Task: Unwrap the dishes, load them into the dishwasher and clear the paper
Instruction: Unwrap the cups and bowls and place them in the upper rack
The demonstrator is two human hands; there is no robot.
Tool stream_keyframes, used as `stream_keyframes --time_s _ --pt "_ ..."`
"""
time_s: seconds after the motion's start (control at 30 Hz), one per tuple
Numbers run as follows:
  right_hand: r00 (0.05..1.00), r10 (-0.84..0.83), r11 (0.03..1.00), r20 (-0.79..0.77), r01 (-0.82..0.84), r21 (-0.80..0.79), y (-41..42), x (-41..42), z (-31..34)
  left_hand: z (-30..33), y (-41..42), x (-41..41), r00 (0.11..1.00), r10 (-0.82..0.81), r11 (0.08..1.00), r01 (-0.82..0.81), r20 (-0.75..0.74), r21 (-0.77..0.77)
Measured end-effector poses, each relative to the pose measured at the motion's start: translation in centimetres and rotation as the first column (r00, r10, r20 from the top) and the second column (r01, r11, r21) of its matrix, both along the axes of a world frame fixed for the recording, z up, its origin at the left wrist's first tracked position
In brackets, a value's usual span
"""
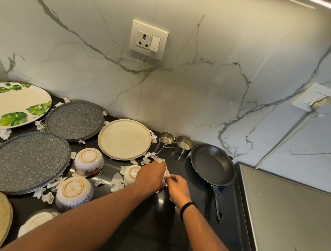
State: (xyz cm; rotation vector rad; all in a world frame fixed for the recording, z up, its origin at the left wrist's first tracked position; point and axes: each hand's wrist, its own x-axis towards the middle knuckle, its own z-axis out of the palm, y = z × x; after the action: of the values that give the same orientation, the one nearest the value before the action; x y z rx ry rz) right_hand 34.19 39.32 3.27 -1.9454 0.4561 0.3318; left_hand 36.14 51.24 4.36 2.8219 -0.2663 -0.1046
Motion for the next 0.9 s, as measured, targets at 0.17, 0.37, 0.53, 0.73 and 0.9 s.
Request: stream_keyframes --time_s 0.17,0.37,0.53,0.73,0.9 --pt "0.996 -0.056 0.997 0.067 0.052 0.06 -0.1 -0.1 0.8 0.1 0.5 -0.7 0.991 0.025 0.993 -0.01 0.134 -0.117" --pt "0.961 -0.245 0.917 0.129 0.187 0.352 0.0 -0.4 3.1 2.4 -0.1 -1.6 0.95 0.138 0.937 -0.034 0.279 -0.348" --pt "0.914 -0.389 0.773 0.116 0.255 0.58 -0.5 -1.8 6.0 3.5 -1.5 -3.5 0.939 0.279 0.772 -0.096 0.199 -0.629" --pt "0.842 -0.478 0.791 0.25 0.289 0.54 -3.7 -6.0 8.0 4.4 -5.2 -7.1 0.976 0.208 0.599 -0.07 0.07 -0.798" --pt "0.748 -0.594 0.752 0.295 0.386 0.534 -8.1 -10.6 8.0 4.4 -9.8 -10.9 0.998 0.059 0.533 -0.002 0.035 -0.846"
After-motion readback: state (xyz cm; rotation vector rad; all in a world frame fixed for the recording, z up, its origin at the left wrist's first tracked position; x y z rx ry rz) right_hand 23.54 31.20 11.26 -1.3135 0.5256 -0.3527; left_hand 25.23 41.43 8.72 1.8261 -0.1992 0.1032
